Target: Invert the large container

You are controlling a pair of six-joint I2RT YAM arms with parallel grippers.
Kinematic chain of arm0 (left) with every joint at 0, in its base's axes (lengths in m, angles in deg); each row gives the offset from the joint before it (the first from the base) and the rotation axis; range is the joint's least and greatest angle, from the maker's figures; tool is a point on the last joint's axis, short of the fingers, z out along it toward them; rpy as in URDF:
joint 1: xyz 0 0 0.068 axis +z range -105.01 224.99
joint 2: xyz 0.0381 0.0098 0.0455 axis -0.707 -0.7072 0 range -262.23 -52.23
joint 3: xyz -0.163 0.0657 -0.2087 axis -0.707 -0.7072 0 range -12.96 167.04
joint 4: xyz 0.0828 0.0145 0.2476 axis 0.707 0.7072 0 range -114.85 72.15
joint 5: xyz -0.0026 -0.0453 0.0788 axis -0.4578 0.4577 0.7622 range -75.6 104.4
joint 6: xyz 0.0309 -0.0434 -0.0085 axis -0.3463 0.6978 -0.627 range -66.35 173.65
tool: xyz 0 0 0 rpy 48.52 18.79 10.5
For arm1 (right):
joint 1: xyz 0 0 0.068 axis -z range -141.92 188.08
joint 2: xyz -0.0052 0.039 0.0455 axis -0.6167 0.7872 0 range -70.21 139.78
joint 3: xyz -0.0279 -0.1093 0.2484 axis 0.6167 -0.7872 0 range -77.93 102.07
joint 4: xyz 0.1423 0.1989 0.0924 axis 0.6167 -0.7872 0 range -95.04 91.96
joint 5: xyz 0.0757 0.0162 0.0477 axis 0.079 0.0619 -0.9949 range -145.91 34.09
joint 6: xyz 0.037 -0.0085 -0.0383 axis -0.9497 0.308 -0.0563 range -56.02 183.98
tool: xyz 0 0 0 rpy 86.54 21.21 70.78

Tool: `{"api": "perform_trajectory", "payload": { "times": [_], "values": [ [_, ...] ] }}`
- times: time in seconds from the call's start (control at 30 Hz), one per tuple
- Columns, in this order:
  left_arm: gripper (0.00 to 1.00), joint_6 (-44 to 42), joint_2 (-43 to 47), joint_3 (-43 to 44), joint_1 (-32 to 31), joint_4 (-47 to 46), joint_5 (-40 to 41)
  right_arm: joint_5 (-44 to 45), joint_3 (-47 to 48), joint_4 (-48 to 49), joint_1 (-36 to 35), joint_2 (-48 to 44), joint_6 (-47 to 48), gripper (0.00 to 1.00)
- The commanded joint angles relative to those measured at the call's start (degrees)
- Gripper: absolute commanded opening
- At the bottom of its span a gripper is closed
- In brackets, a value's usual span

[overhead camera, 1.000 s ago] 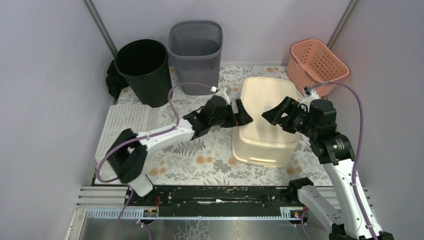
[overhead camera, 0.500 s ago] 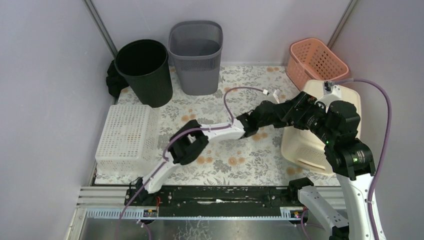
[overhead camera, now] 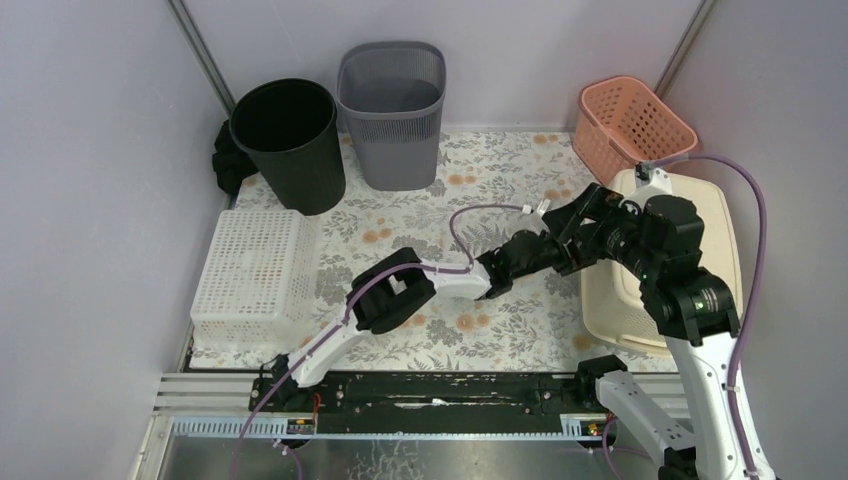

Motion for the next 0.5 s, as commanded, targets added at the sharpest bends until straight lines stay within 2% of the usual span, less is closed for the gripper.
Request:
{"api": "perform_trajectory", "payload": {
  "times": [0.0, 0.13, 0.3, 0.47],
  "values": [
    [1.0, 0.1, 6.2, -11.2, -2.1, 0.1, -0.2, 2.7, 3.2, 0.9, 0.2, 5.0, 4.7, 0.93],
    [1.0, -7.3, 15.1, -14.1, -2.1, 14.9, -0.5, 5.5, 7.6, 2.0, 0.2, 10.6, 6.8, 0.94],
    [1.0, -15.4, 22.2, -18.9, -0.4, 23.8, -0.8, 8.5, 15.0, 3.6, 2.9, 20.6, 10.7, 0.95],
    [1.0, -24.8, 35.6, -29.9, 0.1, 33.9, 4.7, 3.9, 24.9, 5.0, 13.3, 33.8, 12.4, 0.94]
  ]
}}
